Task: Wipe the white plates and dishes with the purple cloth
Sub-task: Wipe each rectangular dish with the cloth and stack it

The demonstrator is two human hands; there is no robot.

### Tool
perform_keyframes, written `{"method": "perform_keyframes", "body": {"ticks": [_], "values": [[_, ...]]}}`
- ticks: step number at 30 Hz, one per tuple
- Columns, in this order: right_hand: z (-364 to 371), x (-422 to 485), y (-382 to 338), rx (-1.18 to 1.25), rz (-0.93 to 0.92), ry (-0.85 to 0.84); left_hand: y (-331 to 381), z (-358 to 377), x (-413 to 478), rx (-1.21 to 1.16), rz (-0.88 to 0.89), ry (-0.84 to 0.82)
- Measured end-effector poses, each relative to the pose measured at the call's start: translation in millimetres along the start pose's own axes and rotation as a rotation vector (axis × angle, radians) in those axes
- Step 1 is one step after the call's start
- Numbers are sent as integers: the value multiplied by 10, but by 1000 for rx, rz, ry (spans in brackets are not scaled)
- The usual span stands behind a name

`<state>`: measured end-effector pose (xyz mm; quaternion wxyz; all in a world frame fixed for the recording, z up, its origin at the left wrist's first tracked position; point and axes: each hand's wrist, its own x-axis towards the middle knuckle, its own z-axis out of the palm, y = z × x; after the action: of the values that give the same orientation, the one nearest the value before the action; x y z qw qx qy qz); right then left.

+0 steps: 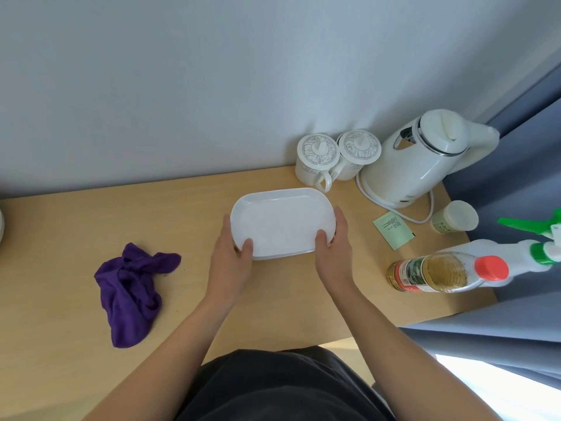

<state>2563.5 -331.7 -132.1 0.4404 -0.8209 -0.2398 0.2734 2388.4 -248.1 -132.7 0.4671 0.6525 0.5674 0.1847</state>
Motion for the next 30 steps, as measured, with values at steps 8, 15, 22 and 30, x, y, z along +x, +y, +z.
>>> {"method": "perform_keyframes", "body": {"ticks": [8, 15, 22, 30], "values": [[213, 93, -176, 58, 15, -44, -48, -151, 149, 53, -16, 120], [504, 341, -395, 122, 19, -58, -3, -383, 523, 43, -34, 159], [620, 614, -495, 181, 123, -44, 66, -409, 758, -33, -23, 162], [610, 700, -566, 177, 128, -107, 91, -436, 840, -46, 2, 161]]}}
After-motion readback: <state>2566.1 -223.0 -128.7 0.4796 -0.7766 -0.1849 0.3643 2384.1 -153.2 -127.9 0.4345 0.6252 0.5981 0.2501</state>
